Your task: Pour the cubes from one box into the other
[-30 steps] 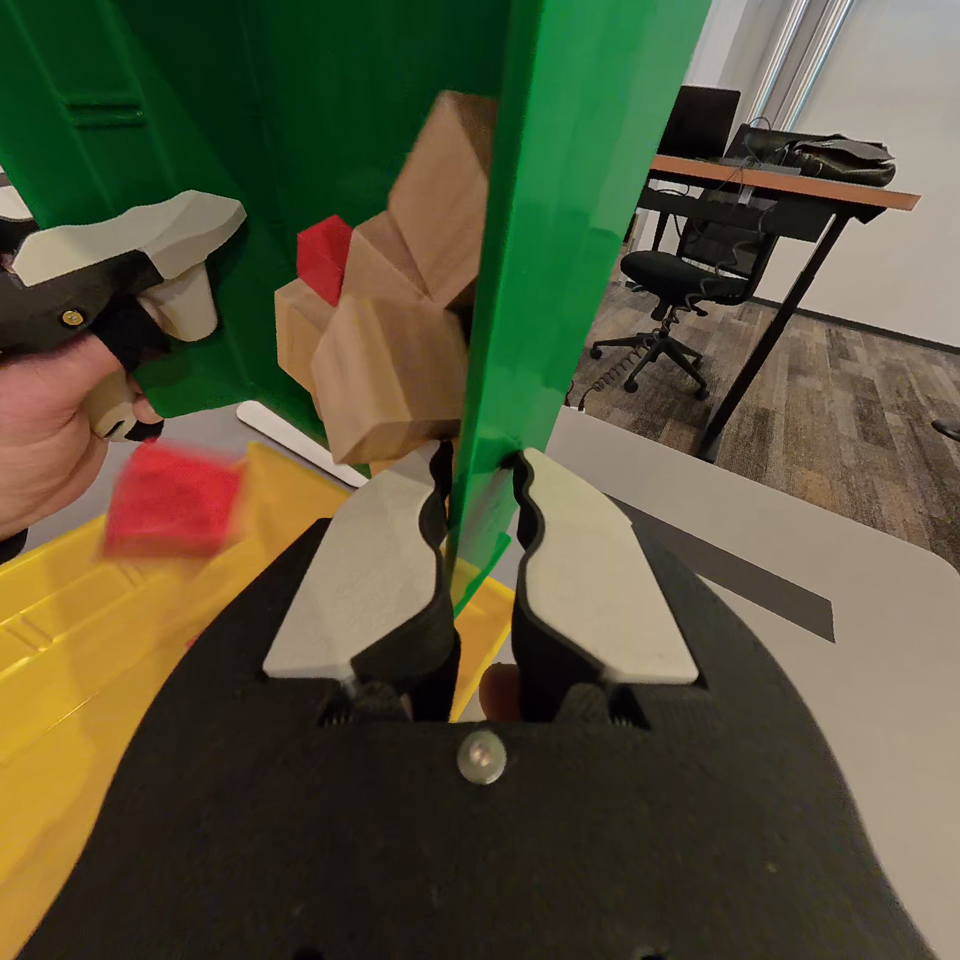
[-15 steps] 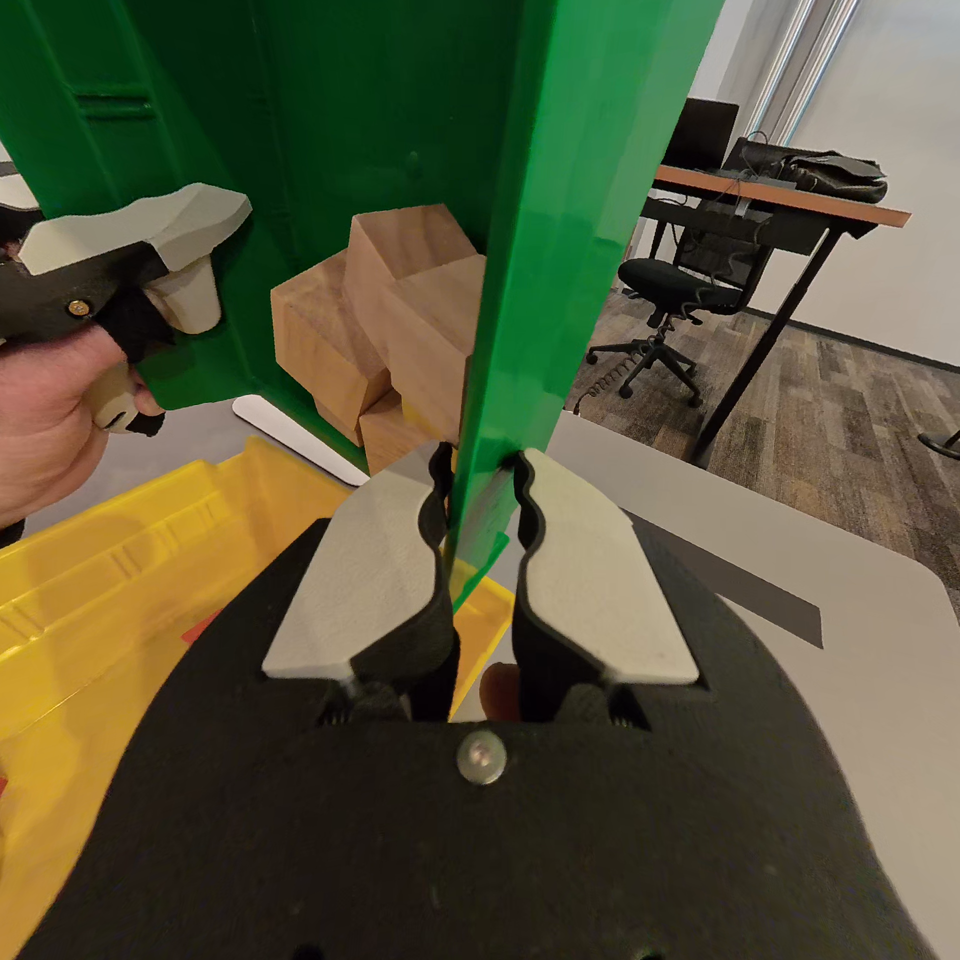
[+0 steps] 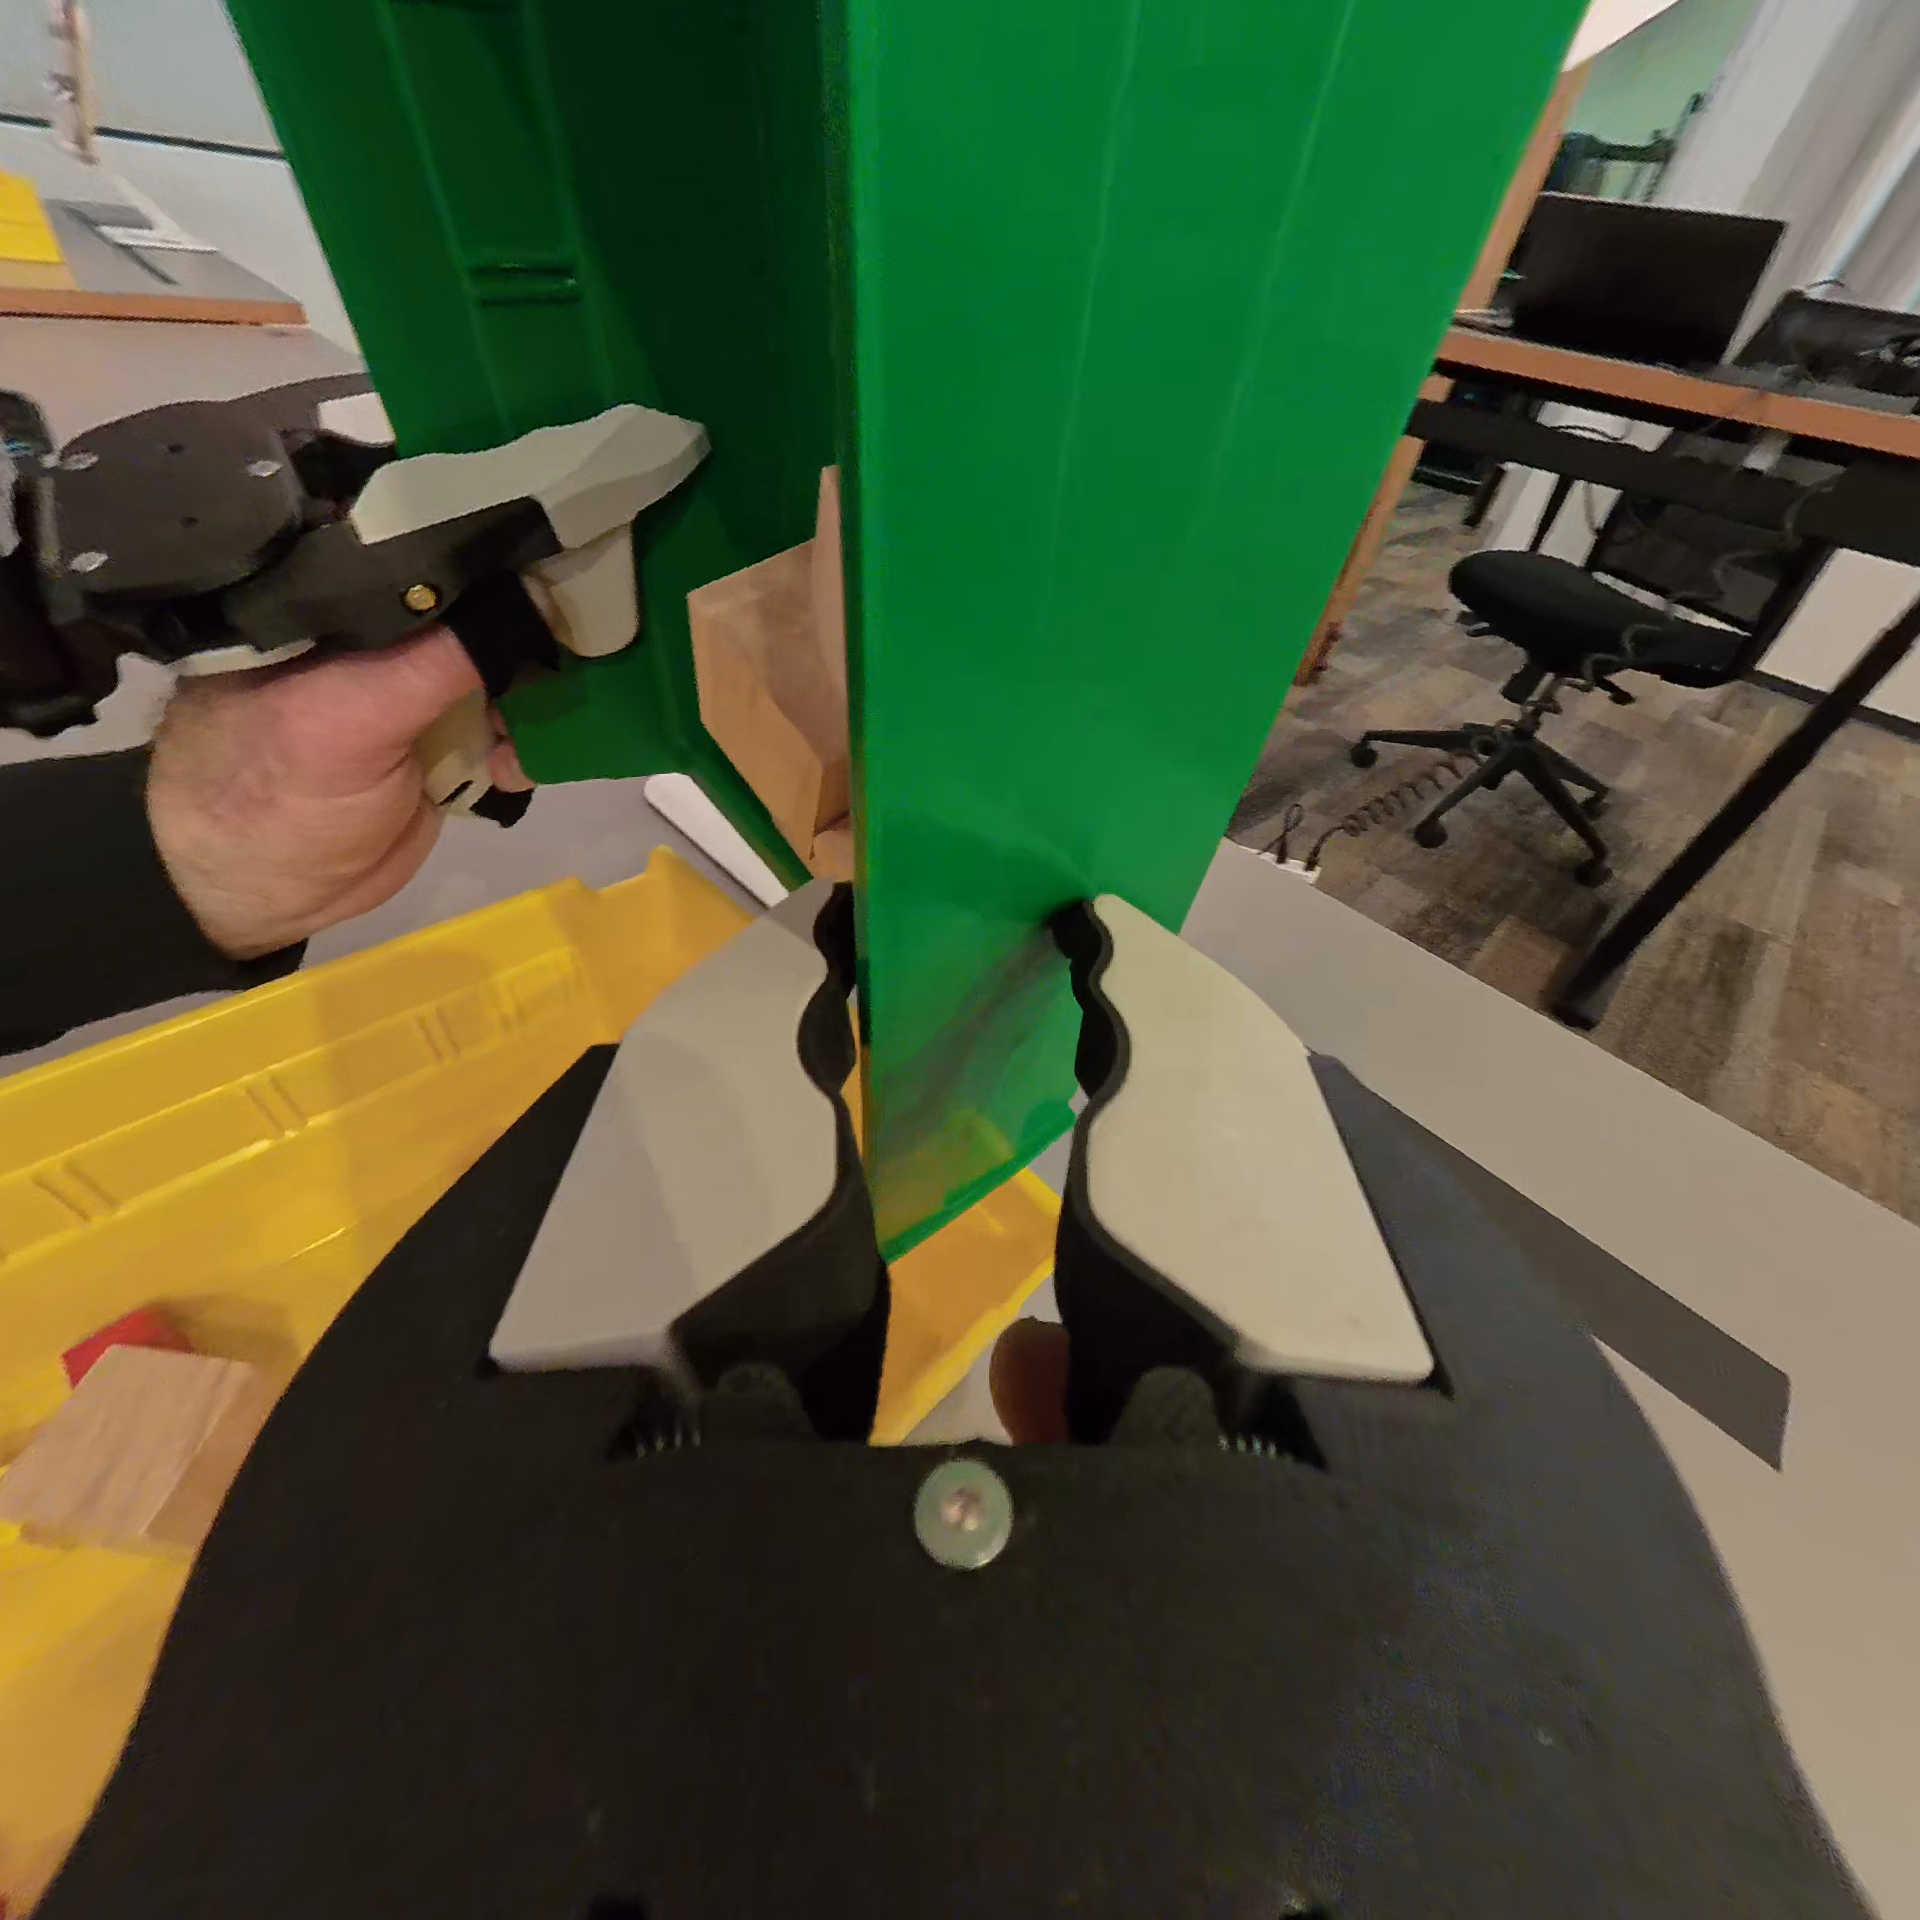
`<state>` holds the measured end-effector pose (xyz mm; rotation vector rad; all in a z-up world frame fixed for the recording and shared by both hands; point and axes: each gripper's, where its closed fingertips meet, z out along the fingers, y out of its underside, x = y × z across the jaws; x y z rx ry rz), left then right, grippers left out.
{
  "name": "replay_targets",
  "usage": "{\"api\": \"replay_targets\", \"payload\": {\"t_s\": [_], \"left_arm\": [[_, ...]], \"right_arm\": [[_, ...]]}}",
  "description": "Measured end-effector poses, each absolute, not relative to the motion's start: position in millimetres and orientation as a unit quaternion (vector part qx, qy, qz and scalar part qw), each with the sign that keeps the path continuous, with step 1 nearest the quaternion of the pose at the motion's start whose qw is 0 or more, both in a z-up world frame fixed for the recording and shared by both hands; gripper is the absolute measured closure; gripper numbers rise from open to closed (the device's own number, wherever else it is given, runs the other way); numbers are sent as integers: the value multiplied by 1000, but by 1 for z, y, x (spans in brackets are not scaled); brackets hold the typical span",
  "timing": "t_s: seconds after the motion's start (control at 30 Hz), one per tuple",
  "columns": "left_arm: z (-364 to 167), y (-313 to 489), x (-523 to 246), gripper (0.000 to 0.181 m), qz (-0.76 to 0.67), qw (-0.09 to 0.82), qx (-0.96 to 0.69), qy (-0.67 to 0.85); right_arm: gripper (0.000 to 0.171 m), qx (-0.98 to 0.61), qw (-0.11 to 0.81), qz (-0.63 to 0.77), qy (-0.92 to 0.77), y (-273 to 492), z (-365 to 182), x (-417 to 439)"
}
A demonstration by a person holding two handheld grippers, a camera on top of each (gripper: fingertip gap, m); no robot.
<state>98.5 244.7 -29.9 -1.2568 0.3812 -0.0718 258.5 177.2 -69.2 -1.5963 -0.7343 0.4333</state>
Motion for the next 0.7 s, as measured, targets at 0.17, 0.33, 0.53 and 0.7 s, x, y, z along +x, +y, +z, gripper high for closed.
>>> {"api": "replay_targets", "payload": {"t_s": [0.17, 0.33, 0.53, 0.7], "left_arm": [[-30, 246, 98, 177, -38, 789, -587, 178], [-25, 245, 96, 177, -36, 796, -578, 178], [-23, 241, 98, 176, -39, 800, -570, 185], [-19, 239, 99, 174, -33, 809, -557, 188]], "right_arm": [[136, -699, 599, 184, -346, 175, -71, 259], [152, -695, 599, 169, -361, 174, -67, 266], [153, -693, 602, 153, -367, 172, -66, 267], [153, -684, 616, 156, -358, 171, -64, 266]]}}
